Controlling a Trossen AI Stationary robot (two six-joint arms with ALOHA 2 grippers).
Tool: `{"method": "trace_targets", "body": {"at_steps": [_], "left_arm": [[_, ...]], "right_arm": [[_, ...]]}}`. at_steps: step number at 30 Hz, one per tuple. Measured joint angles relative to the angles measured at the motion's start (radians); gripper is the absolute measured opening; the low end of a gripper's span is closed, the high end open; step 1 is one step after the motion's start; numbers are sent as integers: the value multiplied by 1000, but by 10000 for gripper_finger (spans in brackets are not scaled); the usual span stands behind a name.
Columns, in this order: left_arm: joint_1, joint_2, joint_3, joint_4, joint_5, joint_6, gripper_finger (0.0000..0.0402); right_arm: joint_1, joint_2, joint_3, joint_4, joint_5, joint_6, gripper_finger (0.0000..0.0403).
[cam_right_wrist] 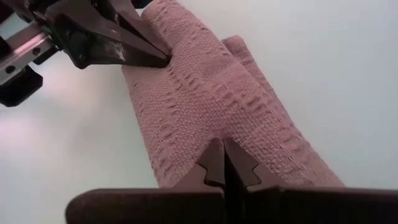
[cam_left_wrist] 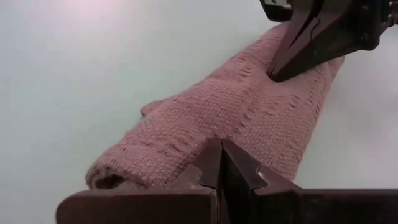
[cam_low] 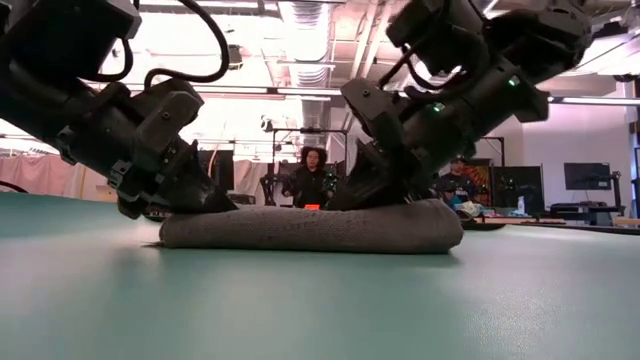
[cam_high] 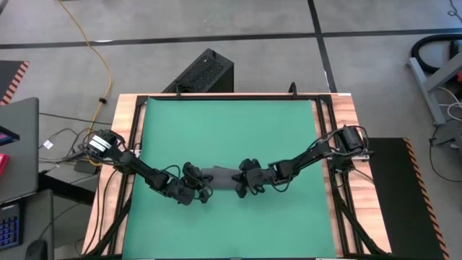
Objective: Roll towel
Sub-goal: Roll the gray towel on the table, then return to Home Position
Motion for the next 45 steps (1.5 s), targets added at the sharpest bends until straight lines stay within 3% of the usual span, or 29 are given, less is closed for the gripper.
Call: {"method": "trace_targets", "body": {"at_steps": [6,26,34,45], "left_arm": [[1,1,0,2,4,-3,0],[1,0,-4,52,19,18,0],[-4,-3,-4,94,42,47,2],[-5,-162,-4,110,70,185,37]], "right_arm": [[16,-2,-82,106,46,46,11],[-5,-2,-92,148,36,-28,12],[-7,-7,-88,243,5,-33,32],[-21,-49,-27,251,-75,-103,26]]}}
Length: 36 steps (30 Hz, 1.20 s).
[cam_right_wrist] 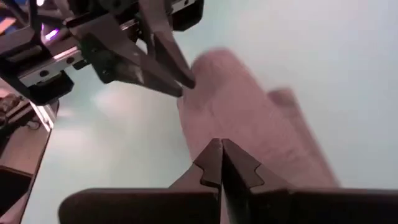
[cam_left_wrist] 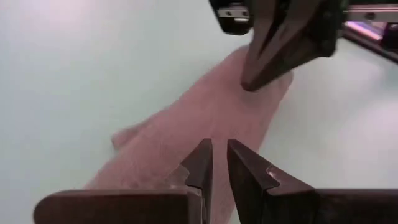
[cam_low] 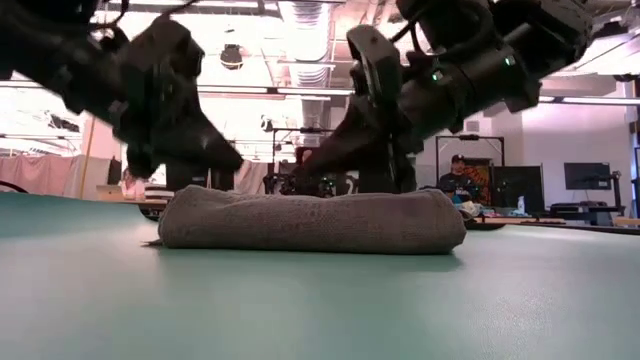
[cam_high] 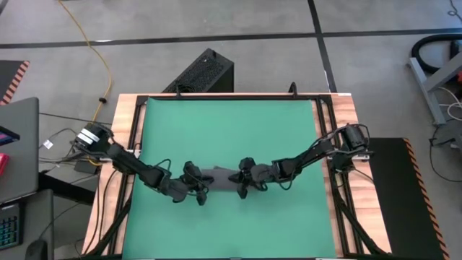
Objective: Roll towel
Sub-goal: Return to Home Position
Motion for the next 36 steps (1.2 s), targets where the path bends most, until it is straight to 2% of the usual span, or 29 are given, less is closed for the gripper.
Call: {"method": "trace_targets", "body": {"at_steps": [4,8,14,21,26,31,34,36], "left_arm": [[0,-79,1,-8,-23,66,44],[2,-202,1,-1,-18,161,45],[2,-542,1,-6,182,385,45],[2,-943,2,-105,197,516,45],[4,-1156,3,-236,78,396,45],[3,-1298,3,-385,14,482,45],[3,-1361,2,-424,41,429,45],[3,-1396,2,-431,74,391,45]], "right_arm": [[-16,-77,0,-46,4,-50,25],[-36,-219,0,-121,4,-128,26],[-45,-567,2,-262,-12,-326,26],[-12,-981,3,-406,-14,-481,26],[22,-1184,3,-442,-14,-491,26],[74,-1325,5,-582,5,-515,29],[92,-1405,-8,-747,107,-410,30],[98,-1455,-40,-813,160,-400,30]]}}
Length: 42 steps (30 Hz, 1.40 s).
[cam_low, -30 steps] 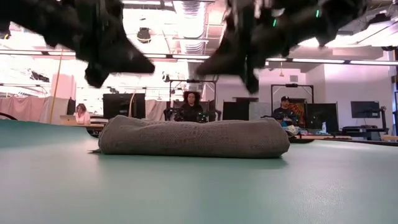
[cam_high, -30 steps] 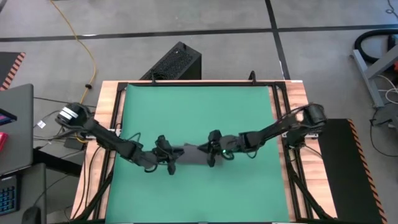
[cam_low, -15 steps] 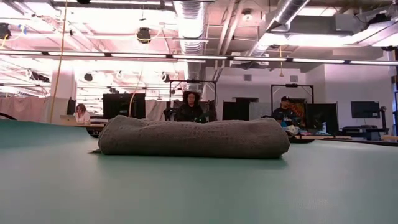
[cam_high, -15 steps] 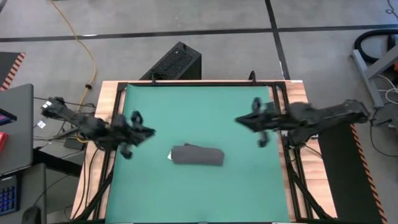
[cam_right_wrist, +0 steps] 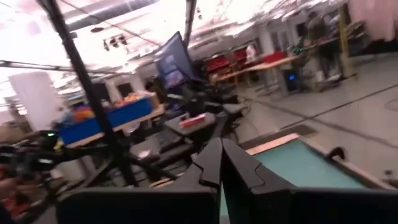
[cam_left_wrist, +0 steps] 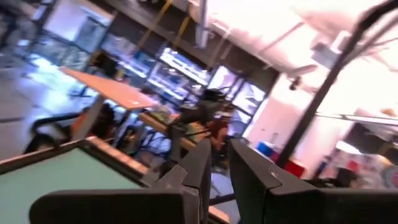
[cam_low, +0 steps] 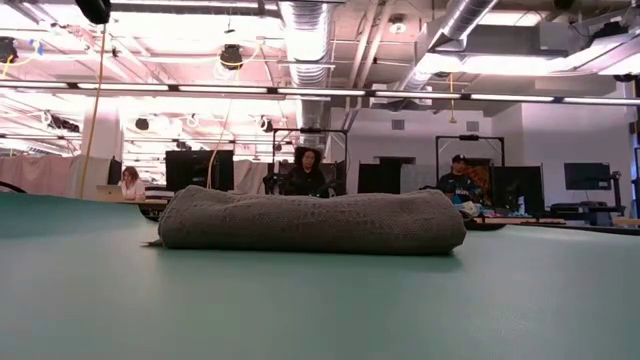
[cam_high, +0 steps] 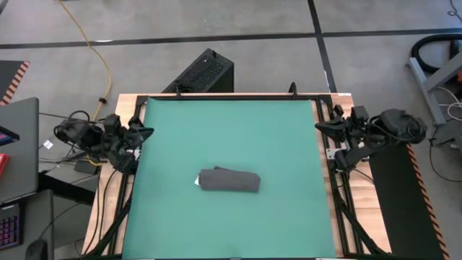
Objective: Roll towel
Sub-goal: Return to Home Position
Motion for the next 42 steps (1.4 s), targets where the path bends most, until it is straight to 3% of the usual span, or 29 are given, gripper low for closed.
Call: {"method": "trace_targets", "body": {"at_steps": [3,6,11,13,15,18,20,26,28,30,35,39,42], "left_arm": [[0,-61,0,-48,73,44,48],[0,-135,0,-108,217,89,50],[-1,-174,35,-279,358,-12,50],[-3,-168,46,-286,449,-55,50],[-3,-172,22,-264,477,-41,50],[-3,-172,-46,-224,485,-31,50],[-3,-167,-115,-115,484,-19,50],[-3,-173,-429,191,483,-87,50],[-2,-173,-499,240,485,-162,50],[-1,-171,-496,156,483,-206,50],[23,-173,-498,139,469,-155,50],[43,-173,-498,93,341,-77,50],[42,-172,-498,39,301,-162,50]], "right_arm": [[3,-65,-63,11,19,-25,30],[3,-149,-134,28,43,-34,30],[0,-361,-268,119,63,-53,30],[-4,-360,-312,181,72,-80,30],[-11,-353,-327,160,53,-95,30],[-13,-332,-395,248,76,-65,30],[-12,-340,-468,334,40,-32,30],[13,-361,-749,721,-10,-28,30],[21,-358,-762,697,6,-20,31],[30,-357,-761,641,31,-23,31],[31,-359,-766,562,124,-76,31],[26,-358,-766,448,243,8,31],[27,-358,-766,403,269,63,31]]}}
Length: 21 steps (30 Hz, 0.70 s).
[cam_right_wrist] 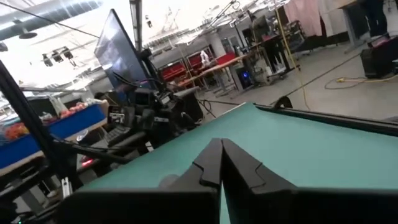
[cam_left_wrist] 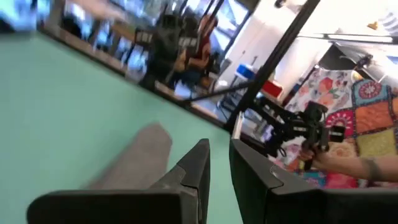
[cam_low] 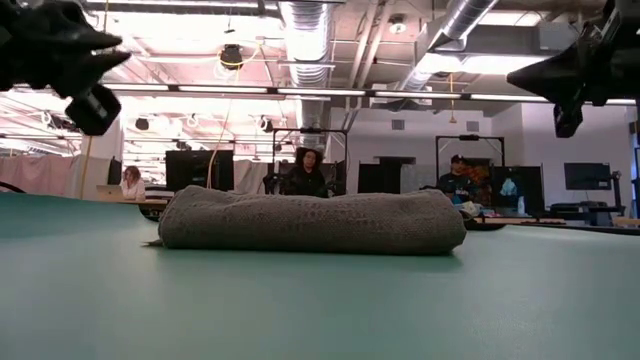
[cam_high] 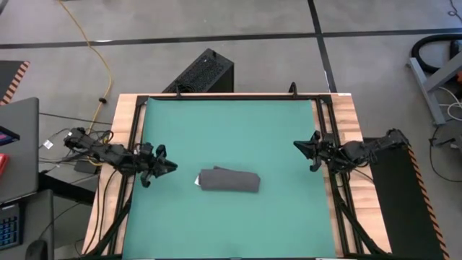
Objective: Roll towel
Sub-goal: Return to Home Position
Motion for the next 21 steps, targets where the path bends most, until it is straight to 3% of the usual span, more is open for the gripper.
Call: {"method": "trace_targets", "body": {"at_steps": [4,21], "left_arm": [[-1,1,0,-71,-2,-117,50],[-1,5,5,-91,-2,-123,50]], "right_arm": [[0,-1,0,-12,0,3,31],[1,0,-2,-90,-34,-15,31]]}}
